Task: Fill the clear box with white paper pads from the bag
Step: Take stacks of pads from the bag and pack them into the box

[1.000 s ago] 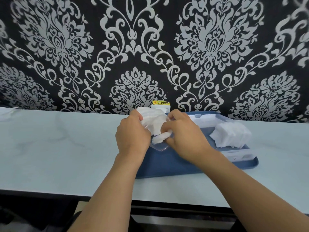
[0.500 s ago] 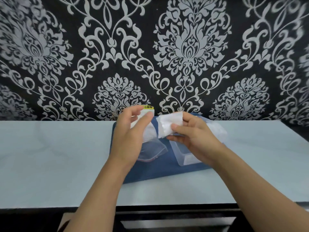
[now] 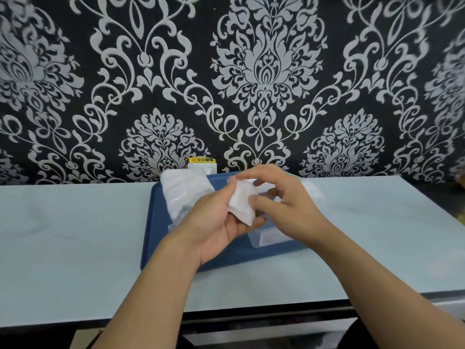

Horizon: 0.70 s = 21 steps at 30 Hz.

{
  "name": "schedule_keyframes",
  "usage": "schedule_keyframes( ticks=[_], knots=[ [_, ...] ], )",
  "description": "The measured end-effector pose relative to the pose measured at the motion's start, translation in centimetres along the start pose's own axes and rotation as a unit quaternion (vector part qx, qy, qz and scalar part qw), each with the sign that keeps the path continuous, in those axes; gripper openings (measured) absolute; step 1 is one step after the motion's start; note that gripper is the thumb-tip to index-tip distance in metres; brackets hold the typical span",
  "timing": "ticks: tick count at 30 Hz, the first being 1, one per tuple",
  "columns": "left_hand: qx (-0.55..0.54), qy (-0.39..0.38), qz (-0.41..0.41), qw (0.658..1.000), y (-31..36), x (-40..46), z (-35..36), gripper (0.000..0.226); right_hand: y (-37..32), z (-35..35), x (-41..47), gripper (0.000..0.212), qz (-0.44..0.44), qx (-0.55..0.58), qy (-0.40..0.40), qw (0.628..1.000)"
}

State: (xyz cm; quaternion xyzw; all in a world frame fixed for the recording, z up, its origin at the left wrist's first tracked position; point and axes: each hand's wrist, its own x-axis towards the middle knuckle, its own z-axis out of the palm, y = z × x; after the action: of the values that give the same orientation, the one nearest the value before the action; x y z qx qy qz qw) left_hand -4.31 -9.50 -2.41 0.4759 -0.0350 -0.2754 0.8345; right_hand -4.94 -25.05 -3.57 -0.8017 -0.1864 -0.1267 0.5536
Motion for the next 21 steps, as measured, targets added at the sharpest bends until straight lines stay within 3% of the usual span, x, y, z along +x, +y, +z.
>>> schedule_keyframes(
  ticks=[4, 11, 17, 21],
  knots=[
    [0.036, 0.011, -0.012, 0.999, -0.4, 0.9, -0.3, 0.048, 0.5, -0.6, 0.2, 0.029, 0.009, -0.003, 0.029, 1.000],
    [0.037, 0.042, -0.012, 0.998, -0.8, 1.8, -0.3, 0.047, 0.9, -1.1, 0.6, 0.024, -0.011, -0.019, 0.075, 0.997],
    [0.039, 0.033, -0.024, 0.998, -0.7, 1.8, -0.6, 0.046, 0.9, -1.0, 0.8, 0.027, 0.000, -0.021, 0.025, 0.999],
    [0.005, 0.020, -0.042, 0.999, -0.6, 1.6, -0.6, 0.047, 0.9, -0.9, 0.9, 0.014, -0.023, -0.012, 0.057, 0.998]
  ],
)
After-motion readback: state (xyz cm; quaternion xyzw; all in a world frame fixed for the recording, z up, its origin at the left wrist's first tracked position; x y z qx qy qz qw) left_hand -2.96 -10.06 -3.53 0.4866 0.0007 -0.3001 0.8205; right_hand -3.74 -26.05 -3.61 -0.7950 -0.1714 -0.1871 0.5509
